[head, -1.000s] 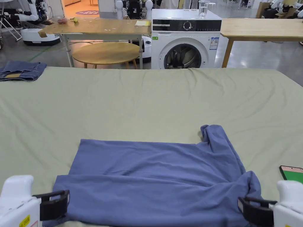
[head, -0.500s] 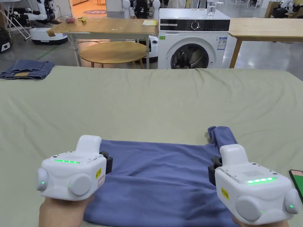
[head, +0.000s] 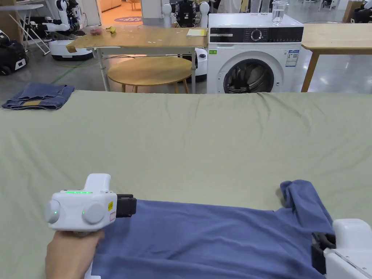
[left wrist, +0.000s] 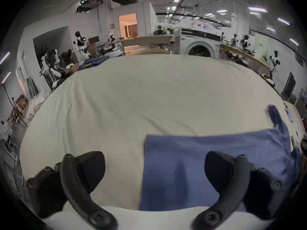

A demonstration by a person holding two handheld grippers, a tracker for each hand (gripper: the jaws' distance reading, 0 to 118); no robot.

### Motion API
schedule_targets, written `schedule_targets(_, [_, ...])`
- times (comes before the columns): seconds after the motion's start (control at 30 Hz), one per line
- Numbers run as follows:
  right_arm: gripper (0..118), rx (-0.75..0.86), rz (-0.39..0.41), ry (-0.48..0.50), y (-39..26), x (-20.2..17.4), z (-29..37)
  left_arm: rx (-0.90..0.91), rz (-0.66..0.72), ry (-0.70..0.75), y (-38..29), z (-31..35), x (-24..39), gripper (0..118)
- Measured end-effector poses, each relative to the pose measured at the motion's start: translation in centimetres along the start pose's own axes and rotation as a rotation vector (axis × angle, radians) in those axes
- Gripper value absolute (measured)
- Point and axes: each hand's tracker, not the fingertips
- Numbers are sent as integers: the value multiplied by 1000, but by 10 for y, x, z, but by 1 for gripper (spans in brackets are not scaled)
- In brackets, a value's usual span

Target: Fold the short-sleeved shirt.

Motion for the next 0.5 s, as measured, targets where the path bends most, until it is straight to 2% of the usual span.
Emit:
schedule_targets(0.17, [0,-44,-30,-35,9,26,-20,-111,-30,40,16,-67,6,114])
schedule_targets(0.23, [0,-66,-43,-47,17,37,-31,-203,-59,4,14,-81,10,107])
schedule_targets(0.27, [0,-72,-48,-51,22,44,-38,-157,-55,24,14,-68,14,106])
schedule_targets(0.3, [1,-85,-52,-61,29,50,-47,-145,-70,2,17,-58,14,96])
schedule_targets(0.33, [28,-102,-58,-66,36,55,-54,-145,-95,-54,17,-51,17,70])
schedule_targets(0.4, [97,-141,-74,-69,50,66,-79,-130,-164,-67,16,-28,24,20])
schedule_targets(0.43, [117,-172,-73,-73,55,70,-92,-120,-180,-65,17,-21,27,0])
schedule_targets(0.5, [118,-187,-69,-66,63,75,-115,-97,-159,-80,18,-7,29,0])
